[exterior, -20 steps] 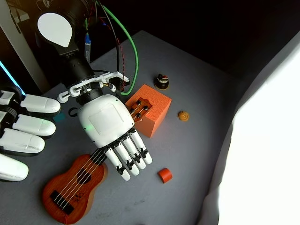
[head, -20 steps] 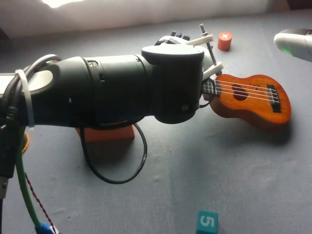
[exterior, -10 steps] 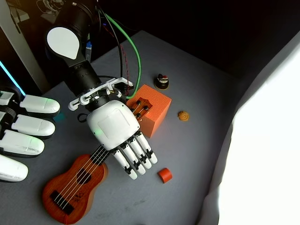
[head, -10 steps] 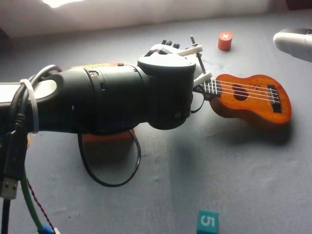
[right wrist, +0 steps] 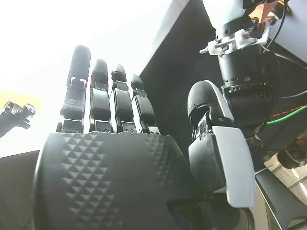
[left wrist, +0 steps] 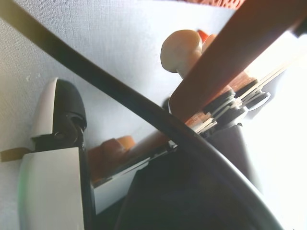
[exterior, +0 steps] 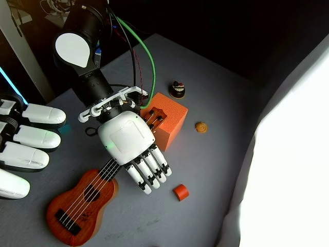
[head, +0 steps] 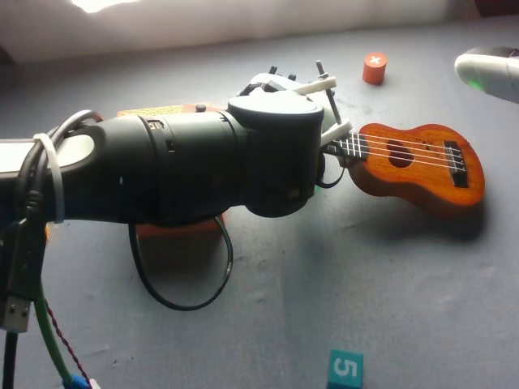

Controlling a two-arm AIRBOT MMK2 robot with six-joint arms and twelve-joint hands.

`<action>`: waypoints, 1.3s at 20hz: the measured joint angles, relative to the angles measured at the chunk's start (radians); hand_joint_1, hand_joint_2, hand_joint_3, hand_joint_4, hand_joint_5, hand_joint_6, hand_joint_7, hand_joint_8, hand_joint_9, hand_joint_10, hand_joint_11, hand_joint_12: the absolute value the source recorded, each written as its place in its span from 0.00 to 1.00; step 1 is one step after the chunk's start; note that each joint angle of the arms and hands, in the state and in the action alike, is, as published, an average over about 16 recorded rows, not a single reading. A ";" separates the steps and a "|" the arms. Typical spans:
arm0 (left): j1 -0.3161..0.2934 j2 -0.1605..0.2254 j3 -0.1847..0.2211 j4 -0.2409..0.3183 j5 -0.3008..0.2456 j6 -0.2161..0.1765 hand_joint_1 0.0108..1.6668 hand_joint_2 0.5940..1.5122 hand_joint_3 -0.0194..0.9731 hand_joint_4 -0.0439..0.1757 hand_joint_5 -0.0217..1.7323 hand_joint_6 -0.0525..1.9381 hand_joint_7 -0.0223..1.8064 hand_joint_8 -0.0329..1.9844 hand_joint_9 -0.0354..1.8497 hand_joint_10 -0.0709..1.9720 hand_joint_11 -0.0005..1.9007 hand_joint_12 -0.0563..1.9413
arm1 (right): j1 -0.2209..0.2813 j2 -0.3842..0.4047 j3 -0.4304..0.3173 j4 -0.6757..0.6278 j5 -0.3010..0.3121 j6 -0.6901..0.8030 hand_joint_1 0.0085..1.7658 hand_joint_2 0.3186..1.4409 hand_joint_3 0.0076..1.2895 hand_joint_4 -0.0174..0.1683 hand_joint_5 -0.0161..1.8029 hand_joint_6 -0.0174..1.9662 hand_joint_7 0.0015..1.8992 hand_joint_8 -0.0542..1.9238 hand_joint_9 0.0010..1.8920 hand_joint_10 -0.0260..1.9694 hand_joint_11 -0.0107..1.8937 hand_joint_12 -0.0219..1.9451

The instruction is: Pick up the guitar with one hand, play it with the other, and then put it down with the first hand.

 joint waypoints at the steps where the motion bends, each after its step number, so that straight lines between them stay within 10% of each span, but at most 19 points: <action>1: 0.000 0.000 0.000 0.000 -0.001 0.000 0.66 0.47 0.04 0.18 0.17 0.20 0.14 0.27 0.13 0.34 0.04 0.53 | 0.000 0.000 0.000 0.000 0.000 0.000 0.14 0.91 0.01 0.13 0.05 0.03 0.08 0.04 0.02 0.19 0.02 0.48; 7: 0.001 0.000 -0.001 0.001 -0.006 0.000 0.64 0.46 0.04 0.20 0.34 0.50 0.30 0.63 0.29 0.69 0.19 0.87 | -0.002 0.000 0.000 0.000 0.000 -0.003 0.14 0.91 0.01 0.13 0.06 0.03 0.08 0.03 0.02 0.19 0.02 0.48; 13: 0.001 0.000 -0.002 0.001 -0.010 0.000 0.72 0.47 0.04 0.22 0.54 0.84 0.51 0.94 0.52 0.96 0.48 0.98 | -0.003 0.000 0.000 0.000 0.000 -0.006 0.15 0.91 0.01 0.13 0.06 0.03 0.08 0.03 0.02 0.20 0.02 0.49; 20: -0.004 0.002 -0.005 -0.004 -0.014 0.001 0.83 0.48 0.03 0.23 0.75 0.93 0.75 0.98 0.78 0.97 0.75 0.98 | -0.003 0.000 0.000 0.000 0.000 -0.009 0.16 0.91 0.01 0.13 0.07 0.03 0.08 0.03 0.02 0.20 0.02 0.50; 26: -0.028 0.020 -0.023 -0.032 -0.022 0.021 0.90 0.51 0.02 0.22 0.77 0.98 0.76 0.99 0.80 0.98 0.78 0.98 | -0.006 0.001 0.000 0.004 -0.001 -0.009 0.16 0.91 0.01 0.13 0.07 0.03 0.09 0.03 0.01 0.21 0.02 0.50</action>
